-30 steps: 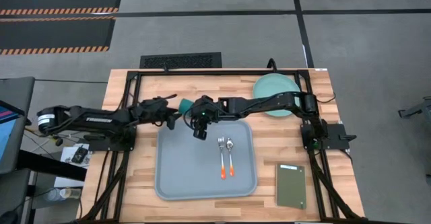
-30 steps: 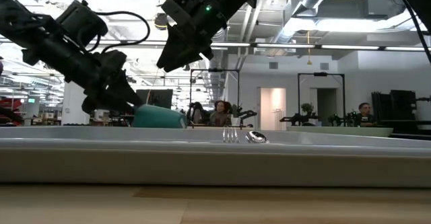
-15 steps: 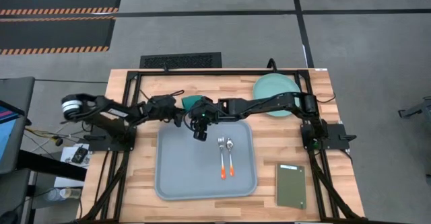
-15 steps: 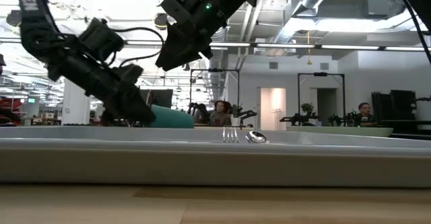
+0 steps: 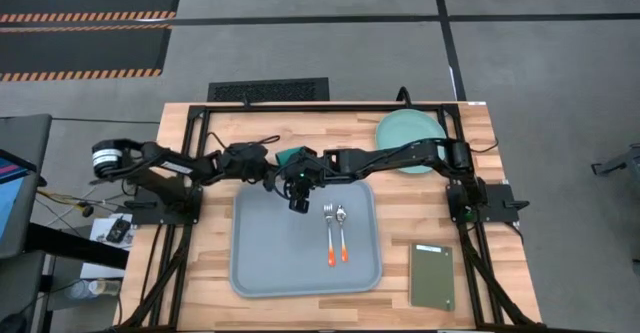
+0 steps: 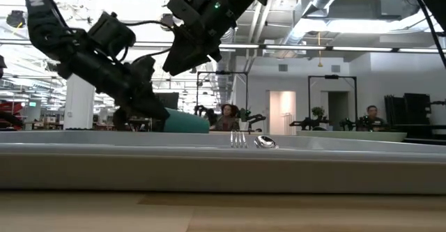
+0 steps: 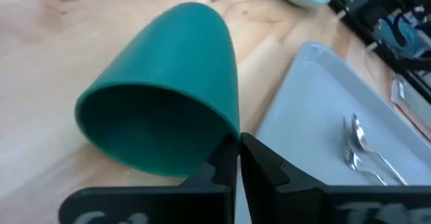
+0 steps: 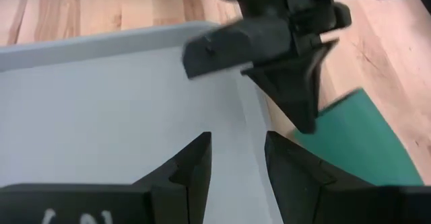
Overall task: Pick and place plate/cup/fork/spoon on tray
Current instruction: Put the green cup on the top left of the gray tray
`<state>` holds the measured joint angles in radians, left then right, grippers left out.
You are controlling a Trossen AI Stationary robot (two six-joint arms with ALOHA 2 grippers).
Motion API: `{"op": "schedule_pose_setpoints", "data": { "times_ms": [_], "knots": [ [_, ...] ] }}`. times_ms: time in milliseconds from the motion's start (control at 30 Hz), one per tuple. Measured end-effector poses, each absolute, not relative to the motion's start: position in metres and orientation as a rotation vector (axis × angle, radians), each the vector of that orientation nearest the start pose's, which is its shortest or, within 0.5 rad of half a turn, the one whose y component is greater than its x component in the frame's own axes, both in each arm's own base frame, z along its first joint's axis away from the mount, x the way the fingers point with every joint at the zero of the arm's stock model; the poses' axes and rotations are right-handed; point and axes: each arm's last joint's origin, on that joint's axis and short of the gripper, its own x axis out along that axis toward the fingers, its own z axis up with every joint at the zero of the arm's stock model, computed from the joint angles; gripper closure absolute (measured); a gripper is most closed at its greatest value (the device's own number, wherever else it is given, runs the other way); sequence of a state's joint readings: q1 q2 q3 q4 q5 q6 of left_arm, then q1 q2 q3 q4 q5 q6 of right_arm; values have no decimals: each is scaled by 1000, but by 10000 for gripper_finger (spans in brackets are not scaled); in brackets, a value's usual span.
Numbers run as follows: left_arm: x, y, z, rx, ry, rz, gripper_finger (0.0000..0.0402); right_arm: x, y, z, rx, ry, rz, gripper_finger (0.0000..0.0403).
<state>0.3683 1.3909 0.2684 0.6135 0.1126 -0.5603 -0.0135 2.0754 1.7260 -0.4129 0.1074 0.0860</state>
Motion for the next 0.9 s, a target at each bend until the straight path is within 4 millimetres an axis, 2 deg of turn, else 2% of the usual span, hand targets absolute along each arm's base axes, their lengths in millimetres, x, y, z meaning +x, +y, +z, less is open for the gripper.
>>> {"op": "schedule_pose_setpoints", "data": {
  "times_ms": [400, 567, 733, 900],
  "knots": [
    [173, 62, 161, -570, 482, 427, 401, 467, -17, 240, 47, 762, -165, 240],
    [170, 60, 193, -450, 694, 420, 401, 464, -19, 244, 46, 775, -171, 240],
    [175, 61, 236, -250, 860, 423, 401, 458, -23, 254, 36, 770, -200, 240],
    [181, 65, 256, -101, 1059, 389, 401, 454, -29, 256, 41, 797, -213, 240]
  ]
}}
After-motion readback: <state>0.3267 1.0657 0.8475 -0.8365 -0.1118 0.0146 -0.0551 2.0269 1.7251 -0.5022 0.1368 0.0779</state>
